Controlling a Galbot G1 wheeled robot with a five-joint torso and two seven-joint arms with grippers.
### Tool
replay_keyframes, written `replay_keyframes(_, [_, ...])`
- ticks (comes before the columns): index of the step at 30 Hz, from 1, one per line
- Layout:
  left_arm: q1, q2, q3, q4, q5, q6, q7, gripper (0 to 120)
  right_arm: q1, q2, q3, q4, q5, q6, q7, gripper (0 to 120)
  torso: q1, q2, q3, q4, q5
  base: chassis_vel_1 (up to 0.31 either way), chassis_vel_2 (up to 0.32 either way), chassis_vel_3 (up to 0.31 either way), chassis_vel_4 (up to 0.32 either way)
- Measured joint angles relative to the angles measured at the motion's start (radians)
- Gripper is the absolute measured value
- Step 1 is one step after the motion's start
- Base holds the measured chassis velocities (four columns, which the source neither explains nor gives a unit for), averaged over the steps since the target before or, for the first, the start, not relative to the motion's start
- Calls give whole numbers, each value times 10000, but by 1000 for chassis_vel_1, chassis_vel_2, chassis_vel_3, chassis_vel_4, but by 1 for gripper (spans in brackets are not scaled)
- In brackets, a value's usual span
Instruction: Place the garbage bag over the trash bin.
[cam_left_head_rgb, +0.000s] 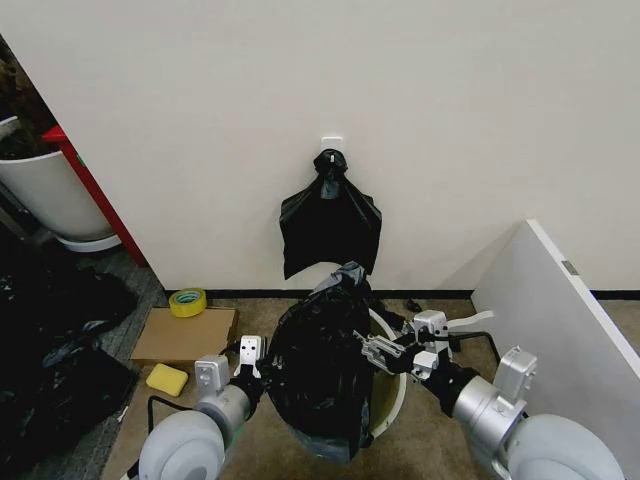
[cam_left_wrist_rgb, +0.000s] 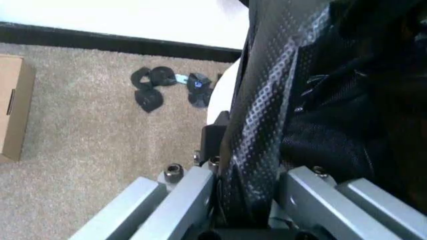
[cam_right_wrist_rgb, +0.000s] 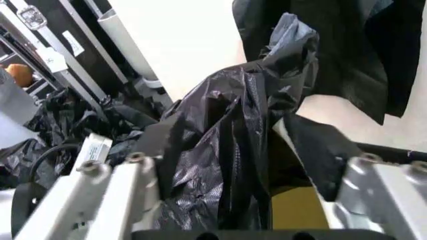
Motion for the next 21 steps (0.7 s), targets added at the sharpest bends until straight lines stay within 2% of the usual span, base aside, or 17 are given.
replay_keyframes(1, [0, 0, 0, 0, 0, 0, 0, 0, 0, 0, 0, 0, 0, 0, 0, 52, 0, 0, 0, 0, 0, 0, 0, 0, 0])
replay_keyframes(4, [5, 4, 3, -60, 1, 3, 5, 0, -3, -4, -3, 0, 19, -6, 36, 41, 0, 0, 0, 0, 0, 0, 0, 0, 0])
replay_keyframes(5, [17, 7, 1, -99, 1, 7, 6, 0, -22, -14, -2, 0, 35, -6, 49, 34, 0, 0, 0, 0, 0, 0, 0, 0, 0])
replay_keyframes(10, [31, 20, -12, -115, -1, 10, 9, 0, -51, -41, 1, -1, 54, -7, 65, 20, 0, 0, 0, 0, 0, 0, 0, 0, 0])
replay_keyframes(14, [27, 19, -26, -115, -10, 10, 6, 0, -65, -70, 4, 0, 56, -4, 125, 1, 0, 0, 0, 0, 0, 0, 0, 0, 0])
replay_keyframes(21, [41, 35, -54, -114, -12, 3, 12, 0, -67, -109, 98, 0, 298, 31, 393, 0, 0, 0, 0, 0, 0, 0, 0, 0, 0])
